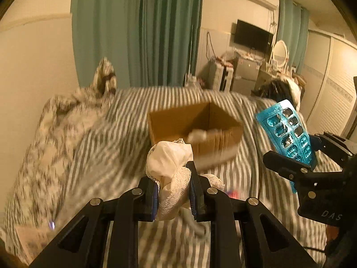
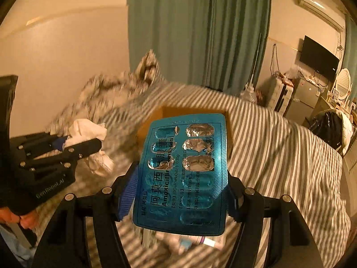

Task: Organize objects
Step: 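Carry the blister pack and tissue to the box and release both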

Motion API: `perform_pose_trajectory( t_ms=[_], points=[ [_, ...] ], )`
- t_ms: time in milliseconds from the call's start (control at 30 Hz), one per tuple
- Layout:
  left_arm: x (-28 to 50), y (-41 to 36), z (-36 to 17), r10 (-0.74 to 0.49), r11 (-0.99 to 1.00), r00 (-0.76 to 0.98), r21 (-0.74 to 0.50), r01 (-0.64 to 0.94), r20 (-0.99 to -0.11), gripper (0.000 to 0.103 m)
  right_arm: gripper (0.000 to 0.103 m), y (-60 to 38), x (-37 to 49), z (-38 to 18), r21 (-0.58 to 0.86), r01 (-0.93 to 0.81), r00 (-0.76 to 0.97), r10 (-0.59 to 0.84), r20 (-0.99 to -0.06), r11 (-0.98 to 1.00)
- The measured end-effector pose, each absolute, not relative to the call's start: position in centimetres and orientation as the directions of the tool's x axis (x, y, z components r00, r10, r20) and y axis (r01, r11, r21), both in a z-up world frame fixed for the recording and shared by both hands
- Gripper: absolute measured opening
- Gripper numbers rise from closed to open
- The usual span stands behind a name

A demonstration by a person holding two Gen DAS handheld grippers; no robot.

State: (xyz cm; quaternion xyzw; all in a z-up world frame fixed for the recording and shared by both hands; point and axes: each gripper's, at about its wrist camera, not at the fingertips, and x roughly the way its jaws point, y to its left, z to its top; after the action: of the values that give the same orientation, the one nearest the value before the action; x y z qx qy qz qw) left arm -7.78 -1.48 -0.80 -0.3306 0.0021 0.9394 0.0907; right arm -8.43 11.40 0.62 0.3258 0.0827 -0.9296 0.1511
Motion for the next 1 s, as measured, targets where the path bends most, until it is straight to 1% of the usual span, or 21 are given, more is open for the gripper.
perform_pose_trajectory(
  t_ms=[133, 267, 433, 567, 633, 667, 700, 733, 767, 900, 967, 1000],
  points=[
    [-12.0, -0.3, 1.2, 0.167, -0.984, -0.786, -0.044, -0.175, -0.596, 0.022, 0.066, 12.7, -13.2, 2.8, -0.016, 0.314, -0.765, -0.243, -0.596, -0.949],
    [-17.1, 1.0, 1.8, 0.141, -0.986, -0.790, -0.013, -0.166, -0.597, 0.022, 0.066, 13.5, -17.5, 3.8, 0.013, 0.319, -0.755, -0.262, -0.601, -0.948],
    [-22.9, 1.7, 0.0, 0.138, -0.989, -0.762, -0.042, -0.144, -0.633, 0.022, 0.067, 13.8, -22.2, 3.2, -0.001, 0.316, -0.753, -0.251, -0.608, -0.949],
    [-25.4, 2.2, -1.7, 0.127, -0.990, -0.740, -0.040, -0.135, -0.661, 0.025, 0.067, 14.8, -25.5, 1.6, 0.060, 0.317, -0.734, -0.286, -0.616, -0.946],
    [-26.3, 2.6, -2.6, 0.121, -0.990, -0.728, -0.034, -0.133, -0.675, 0.040, 0.068, 15.3, -26.8, 0.6, 0.082, 0.313, -0.726, -0.294, -0.621, -0.946],
    [-26.4, 2.7, -3.1, 0.118, -0.991, -0.724, -0.034, -0.129, -0.680, 0.057, 0.074, 15.6, -27.3, 0.3, 0.090, 0.309, -0.727, -0.296, -0.620, -0.947],
    [-26.6, 2.7, -3.4, 0.113, -0.992, -0.722, -0.039, -0.119, -0.682, 0.069, 0.079, 16.0, -27.7, 0.0, 0.098, 0.301, -0.730, -0.295, -0.616, -0.949],
    [-26.9, 2.5, -3.9, 0.110, -0.993, -0.721, -0.045, -0.108, -0.685, 0.073, 0.086, 16.3, -27.9, -0.3, 0.104, 0.293, -0.735, -0.293, -0.611, -0.950],
    [-27.2, 2.5, -4.3, 0.106, -0.994, -0.716, -0.052, -0.097, -0.690, 0.079, 0.087, 16.5, -27.9, -0.4, 0.107, 0.285, -0.742, -0.290, -0.605, -0.953],
    [-27.8, 2.0, -4.8, 0.099, -0.995, -0.702, -0.061, -0.078, -0.705, 0.080, 0.088, 17.3, -27.8, -0.5, 0.076, 0.266, -0.752, -0.256, -0.607, -0.961],
    [-27.5, 1.9, -4.3, 0.096, -0.995, -0.710, -0.062, -0.073, -0.698, 0.080, 0.088, 17.9, -27.2, -0.2, 0.067, 0.259, -0.758, -0.246, -0.604, -0.964],
    [-27.3, 1.7, -3.9, 0.095, -0.995, -0.715, -0.063, -0.071, -0.692, 0.083, 0.088, 18.2, -26.9, 0.2, 0.067, 0.256, -0.762, -0.244, -0.600, -0.964]
  ],
)
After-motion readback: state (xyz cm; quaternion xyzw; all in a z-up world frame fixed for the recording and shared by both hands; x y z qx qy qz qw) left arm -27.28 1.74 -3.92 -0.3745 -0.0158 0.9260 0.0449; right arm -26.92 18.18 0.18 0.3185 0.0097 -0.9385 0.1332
